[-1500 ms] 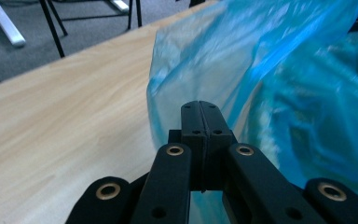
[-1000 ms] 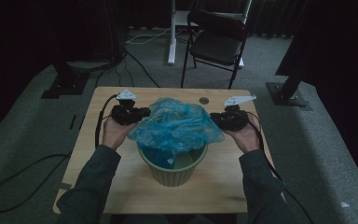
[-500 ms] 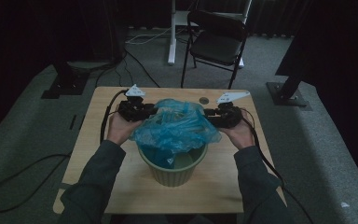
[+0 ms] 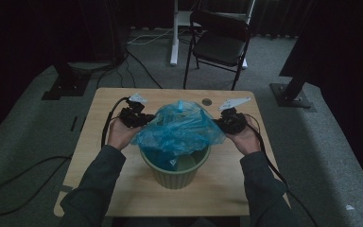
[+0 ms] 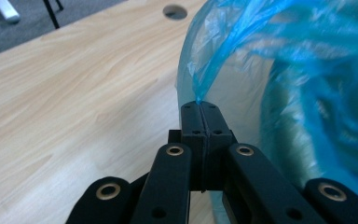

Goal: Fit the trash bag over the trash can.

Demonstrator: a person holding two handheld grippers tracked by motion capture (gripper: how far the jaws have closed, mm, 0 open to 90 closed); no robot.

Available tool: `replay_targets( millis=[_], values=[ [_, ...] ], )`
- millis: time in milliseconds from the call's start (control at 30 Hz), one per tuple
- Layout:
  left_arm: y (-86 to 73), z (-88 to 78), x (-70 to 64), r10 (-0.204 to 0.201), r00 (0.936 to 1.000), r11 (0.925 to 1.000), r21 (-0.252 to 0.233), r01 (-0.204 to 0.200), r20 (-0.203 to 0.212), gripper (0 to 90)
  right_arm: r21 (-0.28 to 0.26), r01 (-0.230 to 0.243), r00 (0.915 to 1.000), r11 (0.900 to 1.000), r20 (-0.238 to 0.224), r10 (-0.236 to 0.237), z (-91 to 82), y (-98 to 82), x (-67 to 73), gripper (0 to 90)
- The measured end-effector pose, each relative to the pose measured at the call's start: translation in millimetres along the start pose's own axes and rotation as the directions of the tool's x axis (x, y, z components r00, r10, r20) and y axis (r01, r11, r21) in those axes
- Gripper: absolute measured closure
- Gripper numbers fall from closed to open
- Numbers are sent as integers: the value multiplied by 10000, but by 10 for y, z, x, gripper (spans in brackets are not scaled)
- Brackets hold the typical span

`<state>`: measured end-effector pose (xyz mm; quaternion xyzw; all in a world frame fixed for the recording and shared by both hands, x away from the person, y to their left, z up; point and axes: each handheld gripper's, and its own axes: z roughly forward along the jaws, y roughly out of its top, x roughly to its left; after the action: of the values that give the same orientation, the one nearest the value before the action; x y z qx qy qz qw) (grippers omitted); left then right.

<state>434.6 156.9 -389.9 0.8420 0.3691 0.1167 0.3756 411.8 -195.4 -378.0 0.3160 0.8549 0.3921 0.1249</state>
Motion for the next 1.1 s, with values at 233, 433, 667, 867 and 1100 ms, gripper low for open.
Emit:
replay_targets(
  millis=[233, 433, 667, 867, 1100],
  values=[
    [-62, -247, 44, -376, 9993, 9956, -860, 368, -78, 793, -540, -191, 9997, 9984, -142, 184, -212, -27, -20, 773],
    [-129, -520, -41, -245, 9997, 9875, -1555, 252, 66, 765, -1040, -377, 9980, 9939, -538, 323, -381, -40, 16, 719],
    [-282, -724, -272, 300, 9986, 9781, -2073, -203, 439, 754, -1284, -426, 9933, 9908, -1118, 282, -450, -73, 107, 706],
    [-398, -819, -423, 572, 9945, 9760, -2144, -371, 882, 761, -1482, -347, 9812, 9884, -1931, 55, -527, -118, 242, 699],
    [-531, -889, -536, 694, 9911, 9740, -2226, -427, 1136, 764, -1375, 35, 9741, 9905, -2233, -344, -539, -196, 362, 685]
  ],
)
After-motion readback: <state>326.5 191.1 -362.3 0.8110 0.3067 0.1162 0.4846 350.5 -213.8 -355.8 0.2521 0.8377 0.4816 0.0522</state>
